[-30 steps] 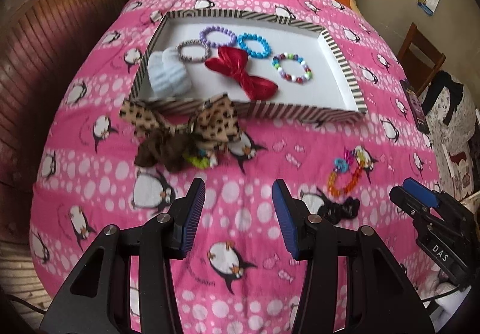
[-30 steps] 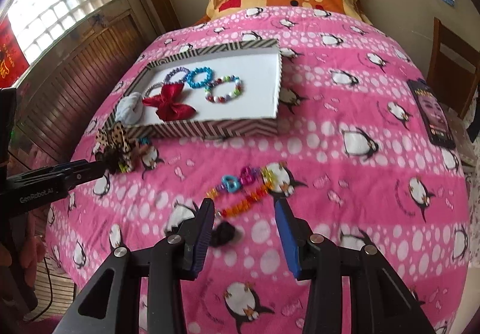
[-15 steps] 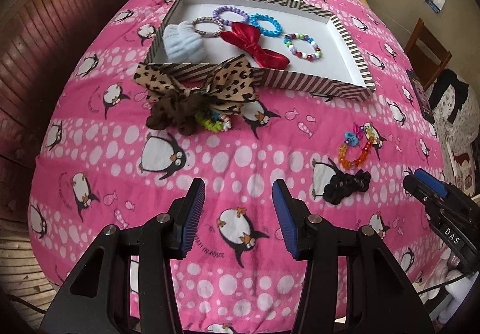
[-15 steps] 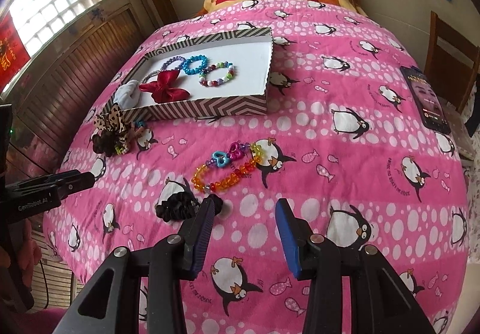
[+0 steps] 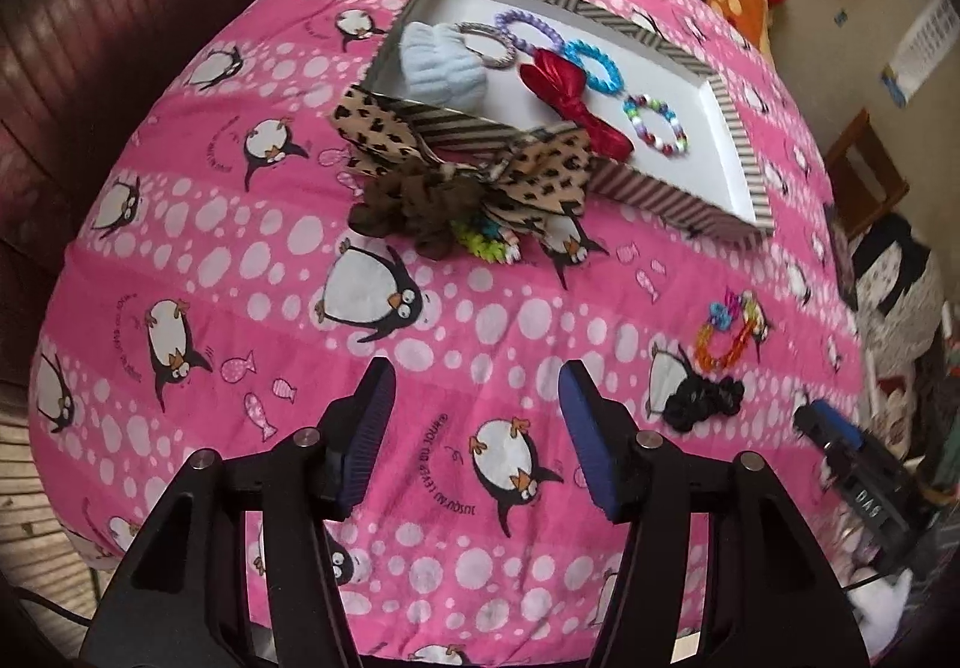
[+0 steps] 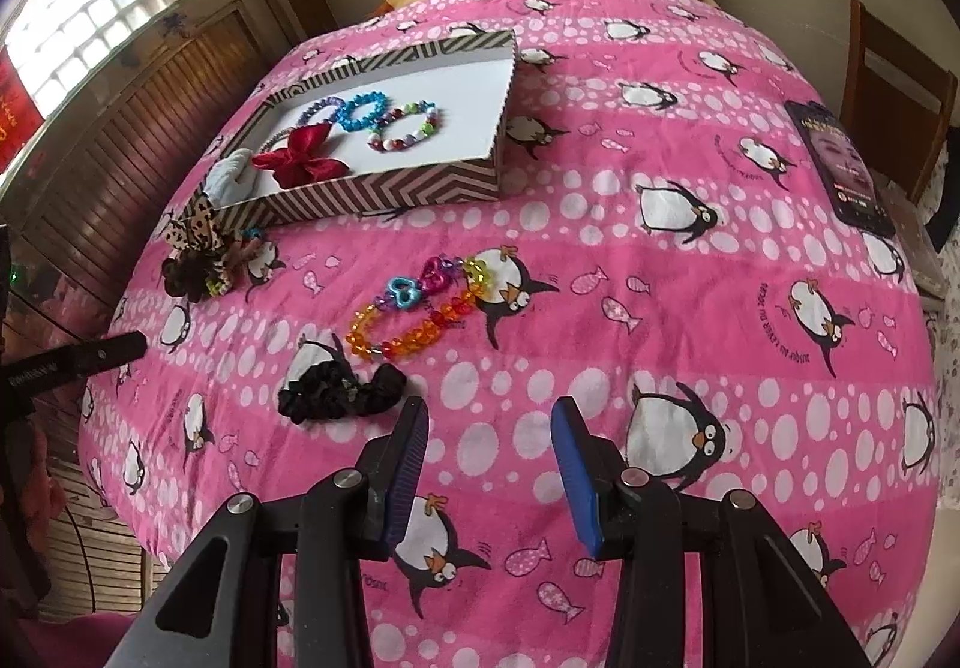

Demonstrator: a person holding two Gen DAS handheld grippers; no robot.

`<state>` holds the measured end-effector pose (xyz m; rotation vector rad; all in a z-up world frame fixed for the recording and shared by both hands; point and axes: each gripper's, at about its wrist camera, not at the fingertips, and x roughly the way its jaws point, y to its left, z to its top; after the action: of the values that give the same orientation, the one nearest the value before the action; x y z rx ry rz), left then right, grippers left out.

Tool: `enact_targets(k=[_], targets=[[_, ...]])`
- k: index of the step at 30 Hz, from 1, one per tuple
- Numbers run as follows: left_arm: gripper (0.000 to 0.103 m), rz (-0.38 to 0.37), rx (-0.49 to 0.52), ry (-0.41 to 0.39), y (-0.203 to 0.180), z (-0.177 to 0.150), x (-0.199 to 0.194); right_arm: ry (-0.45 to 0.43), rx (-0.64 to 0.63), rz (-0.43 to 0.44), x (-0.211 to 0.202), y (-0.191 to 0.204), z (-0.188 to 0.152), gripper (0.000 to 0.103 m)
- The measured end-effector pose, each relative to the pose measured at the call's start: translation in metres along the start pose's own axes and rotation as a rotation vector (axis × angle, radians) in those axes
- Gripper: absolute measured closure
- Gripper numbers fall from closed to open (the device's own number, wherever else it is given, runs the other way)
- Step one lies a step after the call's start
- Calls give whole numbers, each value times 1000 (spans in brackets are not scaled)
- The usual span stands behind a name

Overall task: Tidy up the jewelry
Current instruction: 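Grasp the leopard-print bow with the left tool while the right grasps the orange beaded bracelet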

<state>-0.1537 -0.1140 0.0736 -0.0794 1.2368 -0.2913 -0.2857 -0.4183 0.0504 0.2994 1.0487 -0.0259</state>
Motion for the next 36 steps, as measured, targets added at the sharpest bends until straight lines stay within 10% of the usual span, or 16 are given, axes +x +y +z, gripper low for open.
enact_targets(k=[17, 36], targets=[[40, -49, -210, 30, 52, 58, 20, 11, 13, 24, 17, 12, 16, 63], [38, -27, -100, 94, 38, 74, 63, 40, 107, 11, 71, 19, 42, 65]])
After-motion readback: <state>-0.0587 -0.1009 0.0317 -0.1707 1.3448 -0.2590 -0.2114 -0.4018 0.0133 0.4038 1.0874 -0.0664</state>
